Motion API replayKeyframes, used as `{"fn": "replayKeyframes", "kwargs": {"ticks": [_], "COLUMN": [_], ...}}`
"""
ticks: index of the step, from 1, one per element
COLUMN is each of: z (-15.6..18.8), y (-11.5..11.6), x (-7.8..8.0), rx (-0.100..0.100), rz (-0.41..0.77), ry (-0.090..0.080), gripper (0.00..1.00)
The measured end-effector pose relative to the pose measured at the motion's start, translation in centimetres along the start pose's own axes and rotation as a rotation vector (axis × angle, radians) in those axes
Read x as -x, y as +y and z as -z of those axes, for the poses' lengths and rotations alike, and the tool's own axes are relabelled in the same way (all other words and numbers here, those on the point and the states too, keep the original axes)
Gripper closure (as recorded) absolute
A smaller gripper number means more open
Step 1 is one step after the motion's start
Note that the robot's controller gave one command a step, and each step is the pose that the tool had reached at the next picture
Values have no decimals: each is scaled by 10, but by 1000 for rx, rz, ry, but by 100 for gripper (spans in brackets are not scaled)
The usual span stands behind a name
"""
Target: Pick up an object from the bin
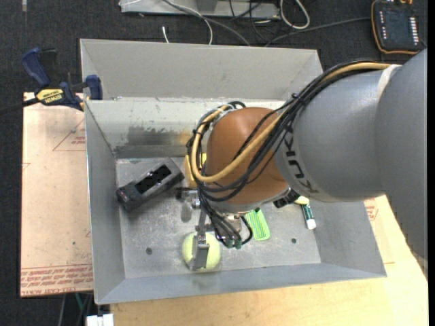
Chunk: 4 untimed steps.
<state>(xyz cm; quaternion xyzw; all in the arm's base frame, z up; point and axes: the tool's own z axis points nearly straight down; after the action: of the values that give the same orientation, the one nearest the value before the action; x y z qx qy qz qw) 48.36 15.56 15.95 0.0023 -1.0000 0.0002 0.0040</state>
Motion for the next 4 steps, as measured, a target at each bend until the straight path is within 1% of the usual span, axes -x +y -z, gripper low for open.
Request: {"fn": "replayKeyframes", "kwargs": {"ticks": [1,2,3,4], "z": [4,-87,-33,-60], "y": [-1,-50,-41,-49], "x": [2,4,-3,0], "rx": [1,4,3,4], "rz": [-5,177,397,237], "ry": [-7,-25,-17,-21], "gripper": [0,0,0,0]}}
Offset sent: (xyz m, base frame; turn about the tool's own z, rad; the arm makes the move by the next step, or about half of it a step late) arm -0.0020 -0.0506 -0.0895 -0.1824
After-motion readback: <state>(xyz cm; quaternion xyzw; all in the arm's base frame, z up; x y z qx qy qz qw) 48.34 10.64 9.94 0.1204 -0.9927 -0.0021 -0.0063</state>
